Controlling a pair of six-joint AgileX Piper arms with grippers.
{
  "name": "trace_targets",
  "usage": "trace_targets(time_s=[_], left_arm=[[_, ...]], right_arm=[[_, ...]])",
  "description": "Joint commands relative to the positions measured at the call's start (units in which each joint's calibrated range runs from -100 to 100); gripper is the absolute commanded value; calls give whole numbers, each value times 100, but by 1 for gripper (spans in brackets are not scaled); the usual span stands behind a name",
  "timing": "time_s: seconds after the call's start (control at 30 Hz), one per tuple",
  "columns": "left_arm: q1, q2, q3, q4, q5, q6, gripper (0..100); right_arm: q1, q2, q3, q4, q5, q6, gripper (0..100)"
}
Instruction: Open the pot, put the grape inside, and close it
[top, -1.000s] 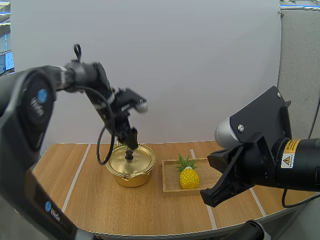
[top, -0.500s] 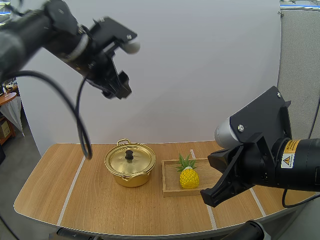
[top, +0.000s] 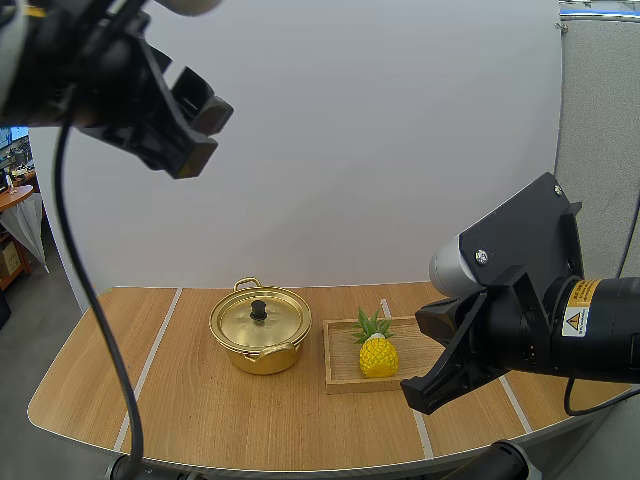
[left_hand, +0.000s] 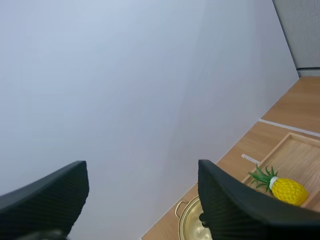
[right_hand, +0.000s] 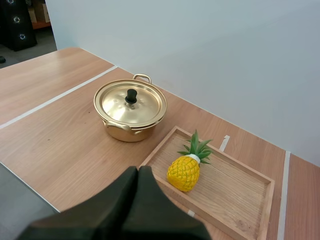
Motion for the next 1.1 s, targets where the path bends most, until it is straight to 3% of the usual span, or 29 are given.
trace_targets(time_s=[0.0, 0.03, 0.07, 0.3, 0.5, 0.63, 0.9, 1.07], left_arm=[[-21, -341, -19, -12, 40, -418, 51], [-21, -405, -19, -12, 40, -485, 16], [-21, -472, -19, -12, 40, -515, 0], [-21, -926, -19, -60, 40, -1123, 1], [-21, -1537, 714, 1, -374, -1706, 1], [-21, -1996, 1508, 448, -1516, -2429, 1], [-21, -2786, 2994, 2216, -3019, -4338, 1], [-21, -2950, 3886, 2228, -3994, -4289, 1]], right_arm=[[-20, -38, 28, -48, 0, 8, 0], [-20, -38, 28, -48, 0, 8, 0], [-20, -38, 28, -48, 0, 8, 0], [-40, -38, 28, -48, 0, 8, 0], [-360, -151, 28, -48, -466, 297, 0], [-604, -370, 28, -57, -1180, 539, 0], [-984, -370, 14, -135, -2809, 834, 0], [-1231, -370, 29, -181, -4062, 919, 0]])
